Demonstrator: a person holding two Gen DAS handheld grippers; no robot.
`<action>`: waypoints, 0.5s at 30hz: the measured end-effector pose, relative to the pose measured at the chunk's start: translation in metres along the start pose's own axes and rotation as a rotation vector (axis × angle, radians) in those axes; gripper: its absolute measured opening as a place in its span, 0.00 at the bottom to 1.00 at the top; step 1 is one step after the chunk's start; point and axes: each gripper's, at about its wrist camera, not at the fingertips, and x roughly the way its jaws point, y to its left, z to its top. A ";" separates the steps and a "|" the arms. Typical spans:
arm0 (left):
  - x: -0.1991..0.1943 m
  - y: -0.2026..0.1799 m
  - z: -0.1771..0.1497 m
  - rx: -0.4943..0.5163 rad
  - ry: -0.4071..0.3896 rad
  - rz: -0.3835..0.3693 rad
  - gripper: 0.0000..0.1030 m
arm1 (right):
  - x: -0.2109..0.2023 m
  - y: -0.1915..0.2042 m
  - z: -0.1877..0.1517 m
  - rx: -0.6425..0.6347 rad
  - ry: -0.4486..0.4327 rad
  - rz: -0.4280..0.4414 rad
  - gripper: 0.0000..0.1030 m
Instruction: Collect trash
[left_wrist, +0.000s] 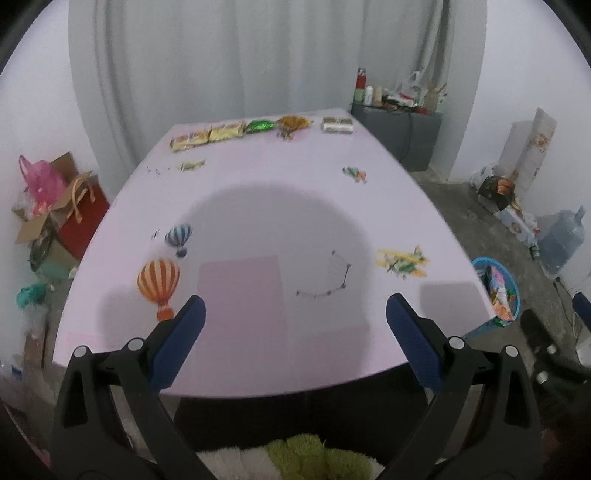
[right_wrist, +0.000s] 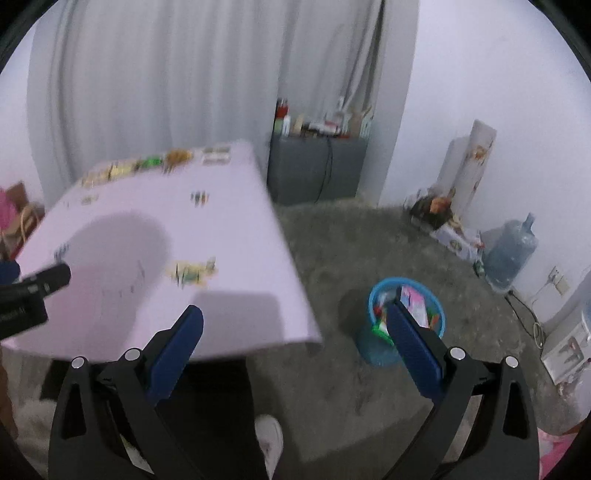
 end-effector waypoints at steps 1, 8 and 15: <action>0.002 -0.001 -0.002 0.009 0.007 0.017 0.91 | 0.003 0.003 -0.004 -0.011 0.011 0.000 0.94; 0.008 0.001 -0.005 0.012 0.039 0.067 0.91 | 0.015 0.005 -0.009 -0.002 0.058 0.019 0.94; 0.010 0.000 -0.004 0.015 0.051 0.082 0.91 | 0.023 0.005 -0.019 0.026 0.099 0.014 0.94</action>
